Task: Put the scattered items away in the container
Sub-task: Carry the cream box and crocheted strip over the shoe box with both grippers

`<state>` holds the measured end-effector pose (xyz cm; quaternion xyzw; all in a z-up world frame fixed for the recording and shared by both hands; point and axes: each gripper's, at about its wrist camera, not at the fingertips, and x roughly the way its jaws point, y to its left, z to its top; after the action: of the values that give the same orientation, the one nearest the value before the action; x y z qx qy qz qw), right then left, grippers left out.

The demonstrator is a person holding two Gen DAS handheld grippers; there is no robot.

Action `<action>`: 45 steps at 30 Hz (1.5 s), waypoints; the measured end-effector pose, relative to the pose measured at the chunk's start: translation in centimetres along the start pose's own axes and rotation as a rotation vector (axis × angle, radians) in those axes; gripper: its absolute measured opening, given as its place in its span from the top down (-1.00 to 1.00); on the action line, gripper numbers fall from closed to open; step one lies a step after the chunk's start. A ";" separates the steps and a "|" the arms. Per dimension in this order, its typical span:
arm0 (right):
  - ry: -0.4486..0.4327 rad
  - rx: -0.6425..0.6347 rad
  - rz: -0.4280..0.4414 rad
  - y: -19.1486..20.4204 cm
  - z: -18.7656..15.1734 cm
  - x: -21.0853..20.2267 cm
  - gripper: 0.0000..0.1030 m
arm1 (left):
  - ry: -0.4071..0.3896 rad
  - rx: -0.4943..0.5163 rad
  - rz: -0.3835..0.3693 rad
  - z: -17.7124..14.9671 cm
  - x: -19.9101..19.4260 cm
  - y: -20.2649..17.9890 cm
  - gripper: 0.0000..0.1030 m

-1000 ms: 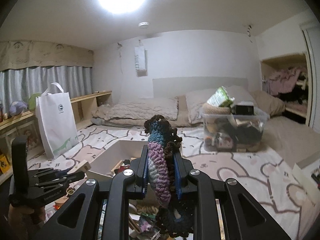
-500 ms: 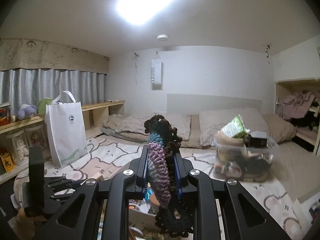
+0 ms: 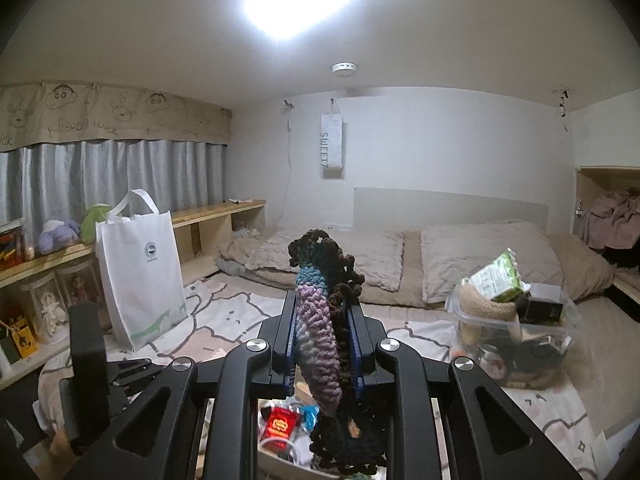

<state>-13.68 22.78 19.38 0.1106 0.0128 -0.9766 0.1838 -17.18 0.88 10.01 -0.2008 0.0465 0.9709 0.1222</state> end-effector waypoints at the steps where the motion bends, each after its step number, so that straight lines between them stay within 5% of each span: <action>1: 0.001 0.000 0.000 0.1 0.3 0.4 0.58 | 0.004 0.006 0.008 0.4 0.4 0.1 0.62; 10: 0.037 0.017 -0.013 0.2 1.3 5.9 0.58 | 0.101 0.005 0.039 1.8 6.0 1.5 0.62; 21: 0.130 0.005 -0.012 0.2 -2.0 12.4 0.58 | 0.258 0.009 0.130 -0.8 14.0 3.3 0.62; 45: 0.433 -0.030 -0.032 -1.6 -9.2 23.9 0.58 | 0.556 -0.047 0.107 -5.5 24.6 5.4 0.62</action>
<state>-34.03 16.34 5.07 0.3148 0.0683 -0.9326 0.1628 -38.38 0.29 -4.65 -0.4595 0.0662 0.8844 0.0486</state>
